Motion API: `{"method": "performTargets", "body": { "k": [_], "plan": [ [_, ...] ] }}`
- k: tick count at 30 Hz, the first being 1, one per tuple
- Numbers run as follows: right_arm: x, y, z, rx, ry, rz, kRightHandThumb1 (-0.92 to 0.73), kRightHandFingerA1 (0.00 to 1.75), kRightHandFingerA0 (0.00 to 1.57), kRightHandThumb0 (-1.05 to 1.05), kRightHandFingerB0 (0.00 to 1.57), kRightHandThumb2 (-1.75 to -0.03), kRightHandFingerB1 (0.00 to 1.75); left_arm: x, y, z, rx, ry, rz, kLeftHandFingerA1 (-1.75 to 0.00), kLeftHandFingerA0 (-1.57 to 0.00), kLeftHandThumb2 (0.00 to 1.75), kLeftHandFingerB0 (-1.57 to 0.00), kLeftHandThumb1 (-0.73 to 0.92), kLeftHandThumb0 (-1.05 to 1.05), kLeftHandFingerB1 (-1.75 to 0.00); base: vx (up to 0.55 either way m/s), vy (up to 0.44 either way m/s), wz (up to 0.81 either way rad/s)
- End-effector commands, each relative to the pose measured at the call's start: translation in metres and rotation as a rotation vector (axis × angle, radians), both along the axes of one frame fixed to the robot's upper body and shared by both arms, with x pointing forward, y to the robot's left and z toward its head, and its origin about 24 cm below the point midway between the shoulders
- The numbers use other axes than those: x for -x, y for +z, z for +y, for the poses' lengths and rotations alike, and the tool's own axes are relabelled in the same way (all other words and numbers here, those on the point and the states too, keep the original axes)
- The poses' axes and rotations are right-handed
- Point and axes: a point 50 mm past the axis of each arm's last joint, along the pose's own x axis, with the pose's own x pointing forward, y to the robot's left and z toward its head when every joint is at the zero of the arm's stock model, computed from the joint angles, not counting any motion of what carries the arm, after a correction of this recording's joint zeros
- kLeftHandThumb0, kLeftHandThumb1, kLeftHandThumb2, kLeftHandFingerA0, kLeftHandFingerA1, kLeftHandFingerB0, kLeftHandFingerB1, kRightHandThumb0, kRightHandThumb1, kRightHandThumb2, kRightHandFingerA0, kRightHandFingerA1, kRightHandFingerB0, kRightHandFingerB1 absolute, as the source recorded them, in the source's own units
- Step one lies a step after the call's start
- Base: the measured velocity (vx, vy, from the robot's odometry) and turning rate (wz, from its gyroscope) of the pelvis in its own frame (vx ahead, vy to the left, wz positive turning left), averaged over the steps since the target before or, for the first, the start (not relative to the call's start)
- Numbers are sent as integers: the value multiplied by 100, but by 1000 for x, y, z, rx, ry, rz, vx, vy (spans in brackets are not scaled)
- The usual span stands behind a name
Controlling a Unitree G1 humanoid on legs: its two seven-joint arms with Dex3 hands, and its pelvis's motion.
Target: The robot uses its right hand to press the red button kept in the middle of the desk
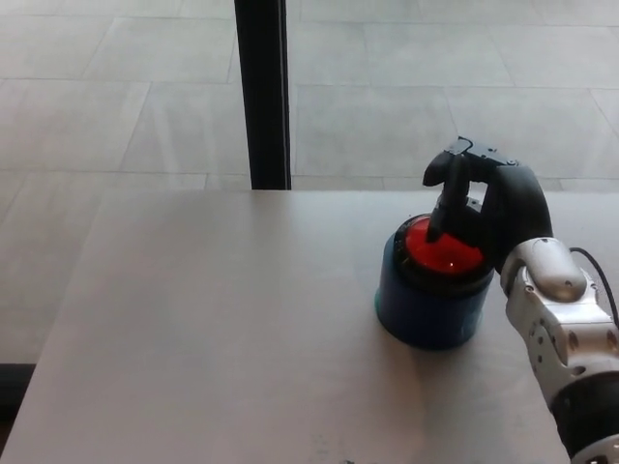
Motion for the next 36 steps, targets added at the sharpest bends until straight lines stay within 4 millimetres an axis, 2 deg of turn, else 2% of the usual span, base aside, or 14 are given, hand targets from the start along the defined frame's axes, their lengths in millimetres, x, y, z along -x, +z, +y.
{"method": "performTargets", "body": {
  "k": [1, 9, 10, 15, 19, 21, 22, 23, 25, 27, 29, 31, 33, 36],
  "plan": [
    [2, -17, -26, 75, -70, 123, -56, 175, 95, -21, 77, -120, 158, 3, 5, 7, -26, 9, 14, -166, -96, 116, -54, 36, -46, -114, 0, 0, 0],
    [-10, 18, -41, 93, -107, 48, -52, 175, 94, -26, 76, -120, 158, 5, 5, 7, -37, 4, 9, -159, -81, 115, -61, 36, -45, -116, 0, 0, 0],
    [-11, 22, -41, 74, -102, 32, -51, 175, 94, -23, 77, -123, 158, 6, 4, 6, -34, 5, 8, -160, -85, 113, -58, 36, -45, -116, 0, 0, 0],
    [-22, 68, -32, -66, -80, -93, -56, 175, 90, -23, 73, -116, 155, 7, 2, 5, -23, 2, 4, -160, -83, 116, -64, 35, -45, -118, 0, 0, 0],
    [-28, 105, -22, -88, -51, -199, -43, 175, 95, -26, 73, -132, 163, 6, 2, 5, -15, 15, 6, -157, -82, 112, -56, 37, -46, -116, 0, 0, 0],
    [-27, 138, -21, -118, -58, -272, -45, 175, 95, -25, 74, -133, 164, 6, 2, 5, -23, 11, 10, -161, -89, 114, -61, 37, -43, -115, 0, 0, 0],
    [-27, 147, -24, -128, -62, -288, -46, 175, 95, -24, 72, -133, 166, 8, 2, 5, -25, 10, 17, -155, -79, 112, -60, 38, -43, -115, 0, 0, 0],
    [-26, 152, -26, -140, -58, -305, -41, 175, 97, -23, 76, -138, 162, 9, 1, 6, -24, 10, 21, -154, -81, 114, -59, 37, -46, -116, 0, 0, 0],
    [-25, 161, -36, -166, -58, -334, -40, 175, 102, -19, 83, -142, 155, 12, 0, 6, -14, 13, 15, -157, -85, 112, -56, 38, -46, -118, 0, 0, 0],
    [-23, 174, -50, -183, -88, -343, -38, 175, 98, -24, 80, -140, 159, 13, 0, 6, -27, -1, 35, -155, -79, 112, -54, 39, -46, -117, 0, 0, 0],
    [-20, 181, -65, -199, -116, -362, -41, 175, 99, -23, 82, -138, 151, 16, 0, 7, -26, -4, 30, -150, -71, 116, -58, 35, -47, -117, 0, 0, 0],
    [-17, 187, -82, -187, -149, -385, -42, 175, 96, -23, 80, -136, 151, 18, -1, 7, 3, 26, -8, -158, -84, 117, -57, 33, -47, -118, 0, 0, 0],
    [-12, 191, -101, -179, -199, -395, -42, 175, 96, -23, 79, -137, 152, 18, -1, 7, -33, -6, 42, -158, -85, 115, -55, 35, -50, -117, 0, 0, 0],
    [-3, 194, -129, -139, -281, -397, -52, 175, 92, -18, 77, -127, 145, 19, -1, 7, -20, 3, 34, -152, -74, 116, -55, 34, -49, -115, 0, 0, 0]
  ]
}}
